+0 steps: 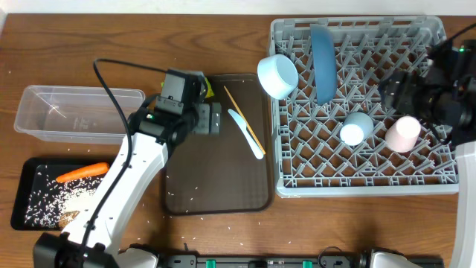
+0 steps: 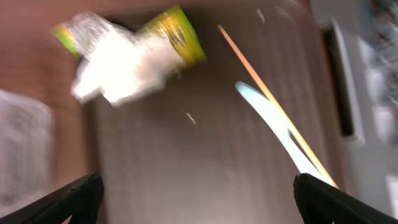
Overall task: Sort waste into correct bins and load items into the dishwasher rack
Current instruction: 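Move the left gripper to the brown tray and grasp the tissue and wrapper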
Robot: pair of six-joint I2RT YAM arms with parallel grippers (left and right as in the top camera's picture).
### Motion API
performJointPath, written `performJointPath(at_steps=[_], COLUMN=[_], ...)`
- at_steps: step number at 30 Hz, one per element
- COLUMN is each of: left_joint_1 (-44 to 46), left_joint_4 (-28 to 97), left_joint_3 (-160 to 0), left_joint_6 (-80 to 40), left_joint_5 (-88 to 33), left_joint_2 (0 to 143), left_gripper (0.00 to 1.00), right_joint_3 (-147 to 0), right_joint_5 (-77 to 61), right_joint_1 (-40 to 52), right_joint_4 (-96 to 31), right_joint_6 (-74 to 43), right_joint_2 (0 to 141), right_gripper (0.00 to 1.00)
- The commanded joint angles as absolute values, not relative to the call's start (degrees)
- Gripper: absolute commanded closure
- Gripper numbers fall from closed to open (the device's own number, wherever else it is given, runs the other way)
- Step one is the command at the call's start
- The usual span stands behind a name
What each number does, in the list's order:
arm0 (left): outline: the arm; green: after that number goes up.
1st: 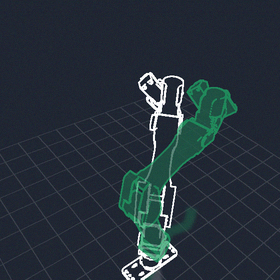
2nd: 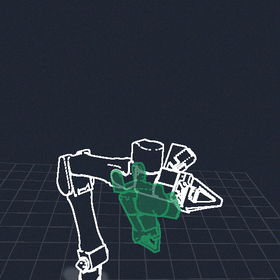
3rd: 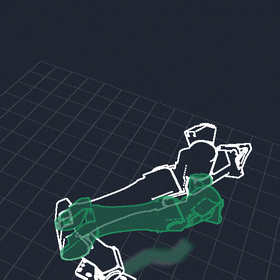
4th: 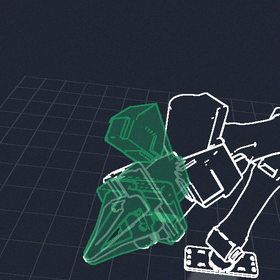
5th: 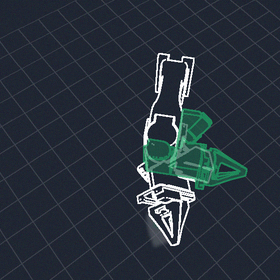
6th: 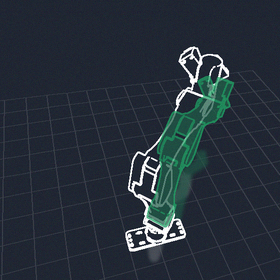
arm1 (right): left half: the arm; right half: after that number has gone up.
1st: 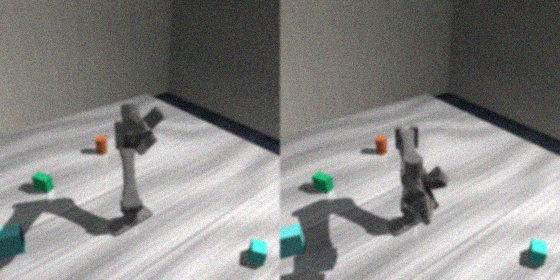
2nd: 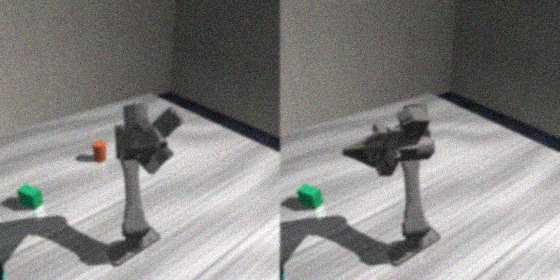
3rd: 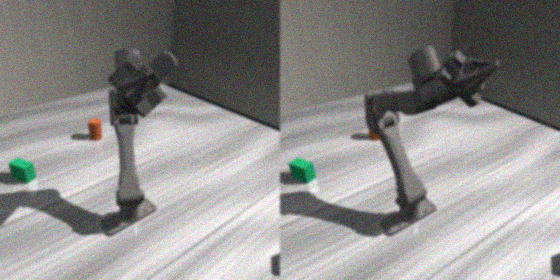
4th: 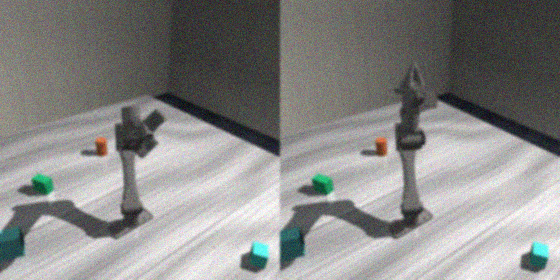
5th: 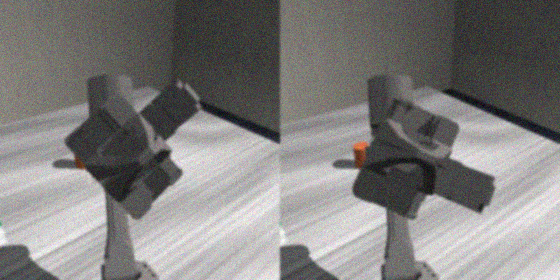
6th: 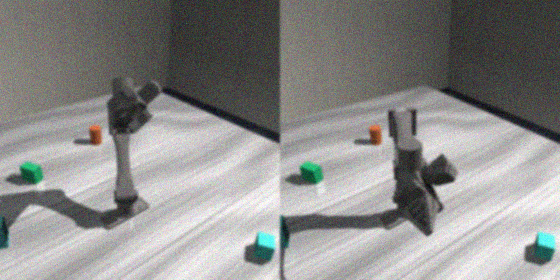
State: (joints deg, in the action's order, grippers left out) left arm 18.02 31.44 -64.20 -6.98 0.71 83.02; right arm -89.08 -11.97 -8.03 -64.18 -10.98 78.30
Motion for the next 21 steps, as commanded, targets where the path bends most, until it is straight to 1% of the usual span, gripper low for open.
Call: performJointPath(at_steps=[1,8,10,13,15,19,21], left_joint_1=[17.69,16.97,16.23,14.66,13.89,12.53,12.27], left_joint_4=[27.55,17.72,15.05,11.46,10.31,10.2,10.24], left_joint_3=[-65.01,-65.01,-65.01,-65.01,-65.01,-65.01,-64.95], left_joint_6=[0.8,1.91,1.91,1.89,1.89,1.89,1.89], left_joint_5=[9.8,12.21,13.65,13.54,13.5,9.76,6.59], left_joint_2=[87.0,98.13,100.62,103.57,104.86,107.02,107.57], left_gripper=[0.02,0.01,0.04,0.06,0.09,0.22,0.24], right_joint_3=[-89.17,-89.17,-89.17,-89.12,-89.12,-89.12,-89.12], right_joint_5=[-12.45,-12.45,-12.4,-12.1,-12.01,-12.01,-12.01], right_joint_1=[-5.93,-4.8,-4.8,-4.8,-4.8,-4.8,-4.8], right_joint_4=[-63.46,-64.4,-65.14,-66.11,-66.3,-66.24,-66.22], right_joint_6=[-9.13,-9.13,-9.13,-9.13,-9.1,-9.13,-9.13], right_joint_2=[78.46,78.46,78.46,78.46,78.46,78.46,78.46], right_gripper=[0.2,0.2,0.2,0.2,0.19,0.19,0.19])
